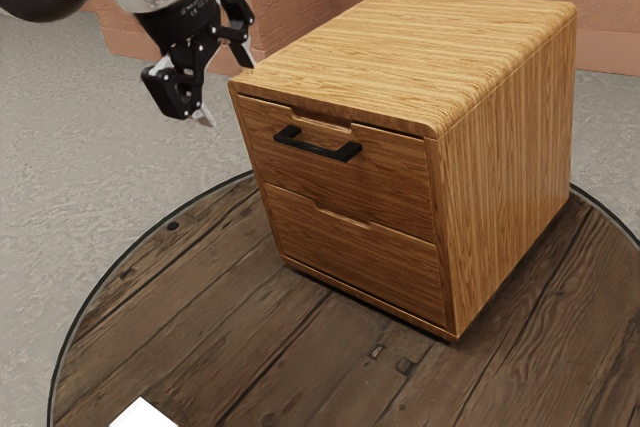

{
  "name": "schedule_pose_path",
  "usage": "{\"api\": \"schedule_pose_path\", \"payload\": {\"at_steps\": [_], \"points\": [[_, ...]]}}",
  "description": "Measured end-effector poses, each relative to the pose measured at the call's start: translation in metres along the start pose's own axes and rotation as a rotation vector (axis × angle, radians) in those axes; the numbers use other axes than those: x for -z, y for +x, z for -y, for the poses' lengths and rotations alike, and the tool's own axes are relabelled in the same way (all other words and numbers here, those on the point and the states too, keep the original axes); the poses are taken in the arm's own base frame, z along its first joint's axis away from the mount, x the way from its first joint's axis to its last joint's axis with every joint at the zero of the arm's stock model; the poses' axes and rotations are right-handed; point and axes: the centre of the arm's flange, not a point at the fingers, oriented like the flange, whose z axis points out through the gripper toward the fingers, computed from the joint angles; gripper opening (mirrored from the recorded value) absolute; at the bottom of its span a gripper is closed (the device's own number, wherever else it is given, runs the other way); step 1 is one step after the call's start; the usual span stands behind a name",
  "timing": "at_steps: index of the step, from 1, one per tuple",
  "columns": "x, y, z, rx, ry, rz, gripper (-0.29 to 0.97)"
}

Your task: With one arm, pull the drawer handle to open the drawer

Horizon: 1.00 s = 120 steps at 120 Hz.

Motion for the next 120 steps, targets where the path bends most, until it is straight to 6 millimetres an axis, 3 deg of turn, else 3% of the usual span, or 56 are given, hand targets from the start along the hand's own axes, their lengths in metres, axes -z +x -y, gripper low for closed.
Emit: {"api": "schedule_pose_path", "payload": {"at_steps": [6, 23, 32, 39, 75, 87, 120], "points": [[0.001, -0.003, -0.002, 0.004, -0.021, -0.007, 0.58], [-0.020, -0.012, 0.013, 0.005, -0.079, -0.003, 0.41], [-0.029, -0.008, 0.039, 0.015, -0.108, 0.001, 0.36], [-0.032, -0.008, 0.046, 0.022, -0.142, 0.010, 0.34], [-0.048, -0.022, 0.036, 0.045, -0.279, 0.072, 0.26], [-0.060, -0.026, 0.040, 0.056, -0.278, 0.092, 0.25], [-0.064, -0.035, 0.055, 0.065, -0.288, 0.124, 0.23]]}}
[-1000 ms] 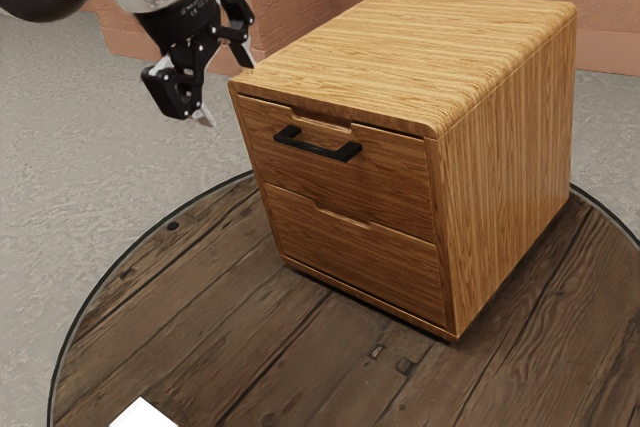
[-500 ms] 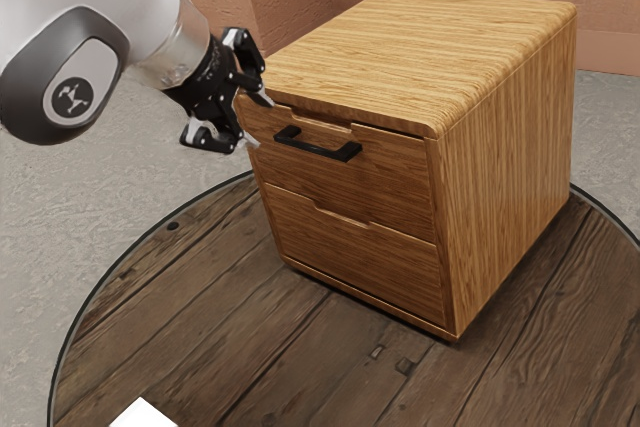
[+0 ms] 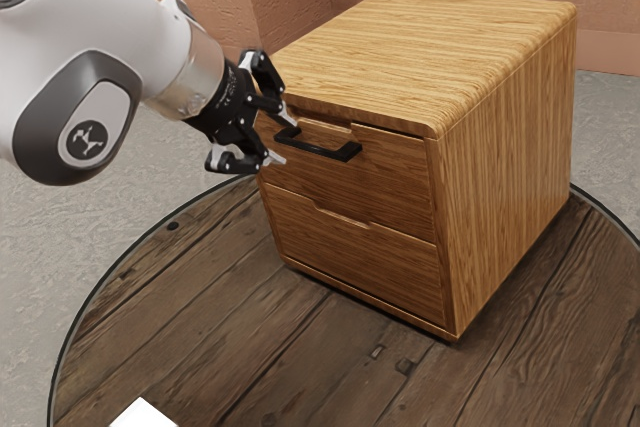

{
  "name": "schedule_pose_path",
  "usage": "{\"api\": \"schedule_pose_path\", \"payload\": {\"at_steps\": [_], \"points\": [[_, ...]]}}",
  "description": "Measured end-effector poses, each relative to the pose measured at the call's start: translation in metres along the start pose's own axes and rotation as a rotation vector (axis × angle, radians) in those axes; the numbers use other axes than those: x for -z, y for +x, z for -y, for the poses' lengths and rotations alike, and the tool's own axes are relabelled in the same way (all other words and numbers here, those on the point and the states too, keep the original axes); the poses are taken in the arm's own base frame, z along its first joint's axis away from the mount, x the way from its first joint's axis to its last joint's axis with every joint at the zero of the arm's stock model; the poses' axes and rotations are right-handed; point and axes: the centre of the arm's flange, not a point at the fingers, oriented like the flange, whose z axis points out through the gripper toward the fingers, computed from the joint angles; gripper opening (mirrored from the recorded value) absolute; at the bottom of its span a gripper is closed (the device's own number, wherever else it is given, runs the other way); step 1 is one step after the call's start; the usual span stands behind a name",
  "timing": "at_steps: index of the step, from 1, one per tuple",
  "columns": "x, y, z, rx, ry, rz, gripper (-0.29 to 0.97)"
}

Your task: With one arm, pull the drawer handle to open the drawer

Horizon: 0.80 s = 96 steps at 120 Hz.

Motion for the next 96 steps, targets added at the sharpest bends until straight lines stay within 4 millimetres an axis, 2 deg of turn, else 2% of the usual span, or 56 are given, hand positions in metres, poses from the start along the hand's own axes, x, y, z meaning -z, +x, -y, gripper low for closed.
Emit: {"api": "schedule_pose_path", "payload": {"at_steps": [51, 81, 96], "points": [[-0.029, 0.002, -0.003, 0.028, 0.014, 0.011, 0.22], [-0.031, 0.002, -0.003, -0.002, 0.012, 0.016, 0.22], [-0.042, -0.002, -0.003, -0.023, 0.025, 0.027, 0.22]]}}
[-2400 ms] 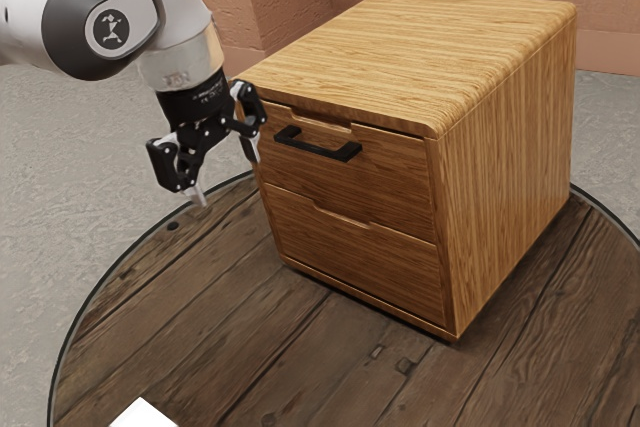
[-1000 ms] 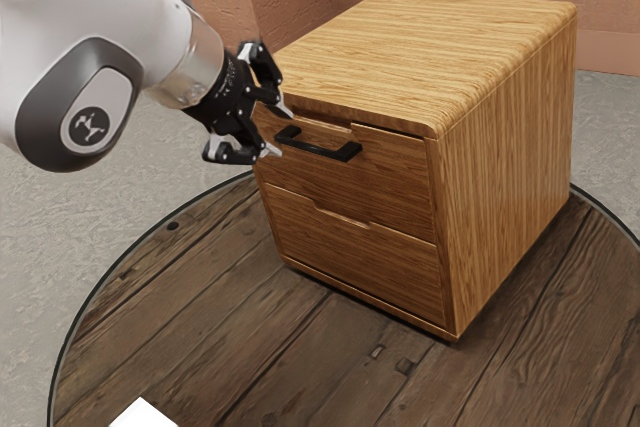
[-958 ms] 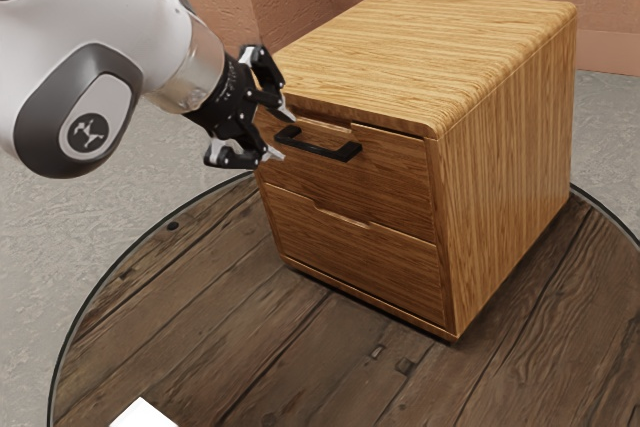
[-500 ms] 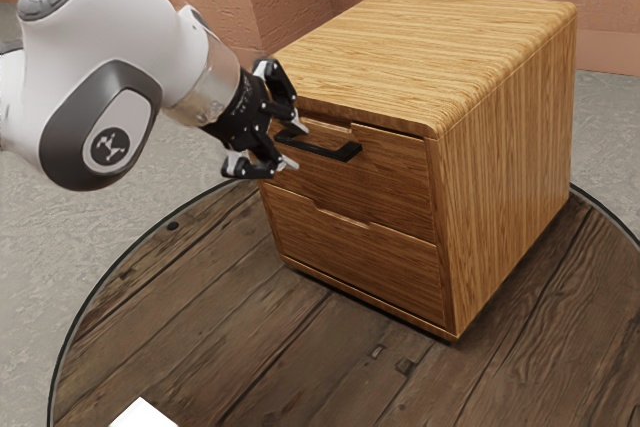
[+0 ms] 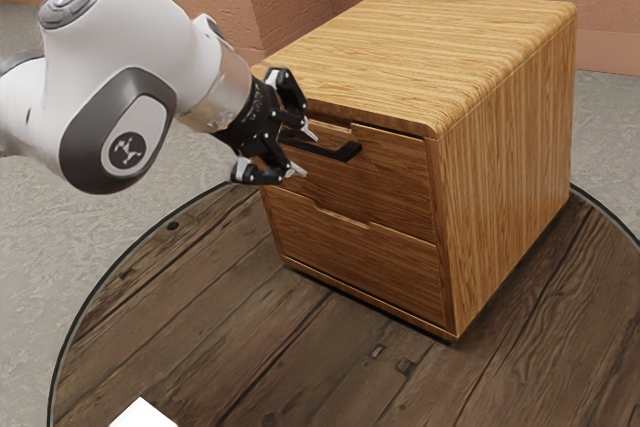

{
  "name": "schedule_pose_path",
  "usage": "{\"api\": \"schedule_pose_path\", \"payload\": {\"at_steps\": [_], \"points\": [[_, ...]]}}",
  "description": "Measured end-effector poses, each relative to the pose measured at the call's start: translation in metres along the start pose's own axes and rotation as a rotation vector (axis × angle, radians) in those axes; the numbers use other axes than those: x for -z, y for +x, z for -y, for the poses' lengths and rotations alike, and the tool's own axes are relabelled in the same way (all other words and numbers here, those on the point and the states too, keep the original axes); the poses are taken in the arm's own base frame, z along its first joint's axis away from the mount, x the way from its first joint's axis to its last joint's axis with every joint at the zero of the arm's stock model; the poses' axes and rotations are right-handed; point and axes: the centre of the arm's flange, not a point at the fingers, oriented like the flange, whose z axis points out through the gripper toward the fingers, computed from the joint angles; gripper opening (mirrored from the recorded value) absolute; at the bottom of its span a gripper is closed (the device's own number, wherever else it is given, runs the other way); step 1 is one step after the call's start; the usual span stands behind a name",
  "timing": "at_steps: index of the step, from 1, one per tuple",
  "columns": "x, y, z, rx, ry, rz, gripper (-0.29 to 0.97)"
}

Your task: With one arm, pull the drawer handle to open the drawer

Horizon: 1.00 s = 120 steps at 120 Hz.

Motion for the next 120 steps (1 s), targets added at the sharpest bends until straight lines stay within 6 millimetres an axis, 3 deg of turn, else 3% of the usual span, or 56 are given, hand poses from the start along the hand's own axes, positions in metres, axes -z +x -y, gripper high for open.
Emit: {"api": "schedule_pose_path", "payload": {"at_steps": [19, 68, 120], "points": [[-0.005, 0.003, -0.002, -0.006, 0.000, 0.013, 0.21], [-0.005, 0.009, -0.003, -0.028, -0.006, 0.021, 0.01], [-0.011, 0.017, 0.001, -0.029, 0.011, 0.027, -0.04]]}}
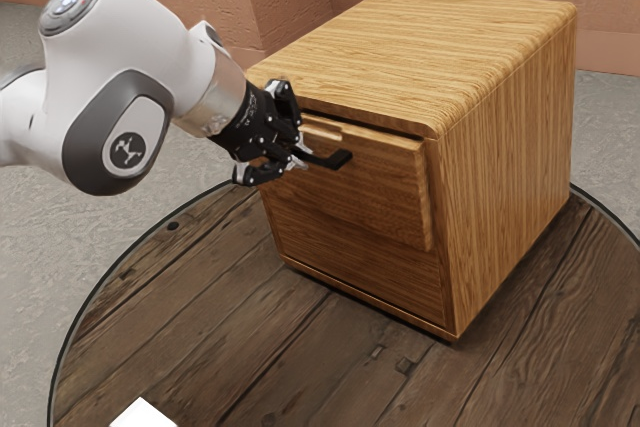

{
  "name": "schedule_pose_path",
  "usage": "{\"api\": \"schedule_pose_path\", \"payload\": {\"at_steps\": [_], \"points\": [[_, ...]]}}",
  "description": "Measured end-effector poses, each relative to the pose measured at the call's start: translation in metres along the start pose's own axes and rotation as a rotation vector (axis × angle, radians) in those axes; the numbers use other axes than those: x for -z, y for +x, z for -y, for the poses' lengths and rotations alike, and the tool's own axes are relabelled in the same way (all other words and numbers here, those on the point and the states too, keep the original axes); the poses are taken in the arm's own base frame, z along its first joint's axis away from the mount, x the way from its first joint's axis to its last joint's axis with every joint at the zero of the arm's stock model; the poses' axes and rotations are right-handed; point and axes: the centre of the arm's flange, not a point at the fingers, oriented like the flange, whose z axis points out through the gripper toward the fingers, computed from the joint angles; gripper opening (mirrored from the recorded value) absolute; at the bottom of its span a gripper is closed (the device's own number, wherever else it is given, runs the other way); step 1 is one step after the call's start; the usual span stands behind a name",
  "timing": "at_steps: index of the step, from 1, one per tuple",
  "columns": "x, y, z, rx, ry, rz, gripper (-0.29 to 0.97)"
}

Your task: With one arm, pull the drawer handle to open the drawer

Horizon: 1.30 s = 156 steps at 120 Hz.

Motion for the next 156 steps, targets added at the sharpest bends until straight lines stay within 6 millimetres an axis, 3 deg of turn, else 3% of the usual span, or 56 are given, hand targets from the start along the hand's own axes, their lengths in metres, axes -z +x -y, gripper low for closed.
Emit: {"api": "schedule_pose_path", "payload": {"at_steps": [57, 101, 156], "points": [[0.025, 0.007, 0.027, -0.006, -0.005, 0.004, -0.05], [0.050, 0.017, 0.061, 0.003, -0.016, 0.003, -0.05], [0.076, 0.015, 0.093, -0.010, -0.039, 0.016, -0.05]]}}
